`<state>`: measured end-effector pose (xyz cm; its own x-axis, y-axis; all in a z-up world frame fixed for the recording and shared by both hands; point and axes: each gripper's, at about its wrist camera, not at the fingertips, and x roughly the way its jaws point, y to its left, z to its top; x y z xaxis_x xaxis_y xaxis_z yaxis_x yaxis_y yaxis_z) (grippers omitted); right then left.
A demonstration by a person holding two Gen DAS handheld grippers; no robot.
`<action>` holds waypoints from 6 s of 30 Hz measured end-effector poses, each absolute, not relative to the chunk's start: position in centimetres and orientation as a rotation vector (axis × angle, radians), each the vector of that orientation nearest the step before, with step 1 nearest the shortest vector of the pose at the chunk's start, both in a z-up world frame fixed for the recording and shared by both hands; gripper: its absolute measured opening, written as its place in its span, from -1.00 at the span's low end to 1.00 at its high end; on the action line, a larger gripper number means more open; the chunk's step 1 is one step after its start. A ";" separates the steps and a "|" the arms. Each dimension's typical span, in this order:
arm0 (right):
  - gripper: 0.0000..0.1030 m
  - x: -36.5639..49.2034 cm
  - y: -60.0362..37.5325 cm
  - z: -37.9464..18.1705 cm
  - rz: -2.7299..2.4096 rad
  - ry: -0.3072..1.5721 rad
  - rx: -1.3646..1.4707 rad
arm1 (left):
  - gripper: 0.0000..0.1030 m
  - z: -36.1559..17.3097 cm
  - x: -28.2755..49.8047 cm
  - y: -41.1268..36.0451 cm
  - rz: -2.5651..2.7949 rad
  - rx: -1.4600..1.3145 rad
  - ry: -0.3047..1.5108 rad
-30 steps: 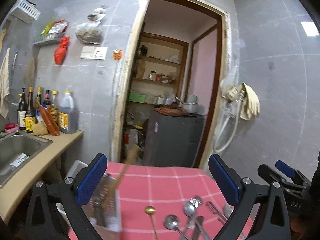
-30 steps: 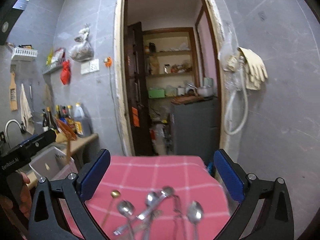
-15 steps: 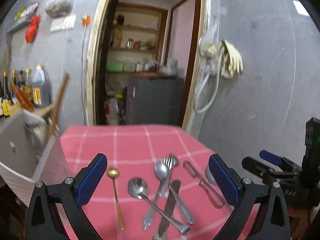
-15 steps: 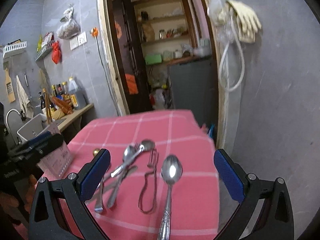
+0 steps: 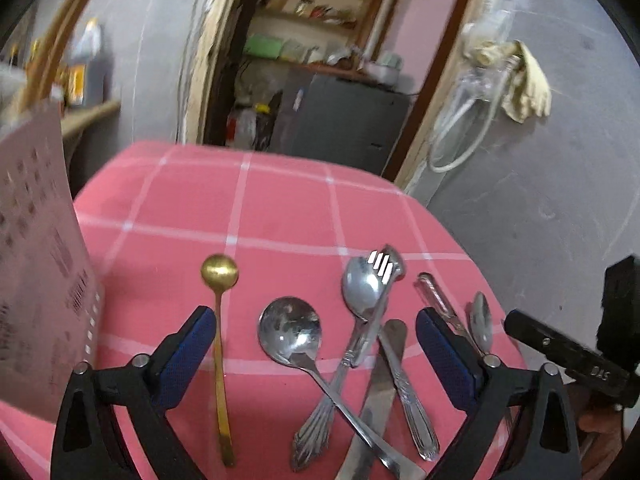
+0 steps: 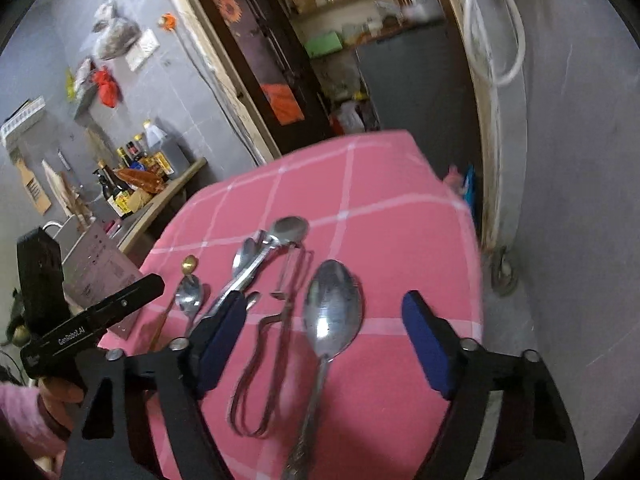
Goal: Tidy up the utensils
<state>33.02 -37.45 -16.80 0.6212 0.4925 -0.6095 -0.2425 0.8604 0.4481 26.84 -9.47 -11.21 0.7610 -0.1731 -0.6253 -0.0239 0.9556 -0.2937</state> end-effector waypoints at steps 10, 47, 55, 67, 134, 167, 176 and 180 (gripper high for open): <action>-0.16 35.0 -35.1 -17.5 0.412 0.840 0.224 | 0.04 -14.1 29.0 -8.6 -0.091 -0.377 0.834; -0.98 30.3 -33.7 -14.5 0.440 0.863 0.177 | -0.93 -9.9 27.7 -9.5 -0.192 -0.329 0.802; -0.98 27.2 -33.4 -10.0 0.359 0.710 0.176 | -0.93 -7.0 25.7 -9.4 -0.213 -0.307 0.727; -0.98 25.3 -28.5 2.8 0.347 0.316 0.224 | -0.93 2.6 22.4 -4.8 -0.187 -0.279 0.499; 0.97 18.0 -22.7 3.4 0.265 0.093 0.099 | 0.91 4.2 12.9 1.6 0.098 -0.156 0.229; 0.97 26.5 -36.9 -8.4 0.261 0.438 0.085 | 0.99 -6.5 21.7 -13.3 0.087 -0.066 0.470; 0.56 30.1 -34.2 -11.8 0.358 0.610 0.062 | 0.93 -9.6 25.6 -11.8 0.174 -0.107 0.643; 0.20 31.5 -32.3 -13.0 0.396 0.680 0.024 | 0.54 -10.9 27.0 -11.1 0.195 -0.140 0.723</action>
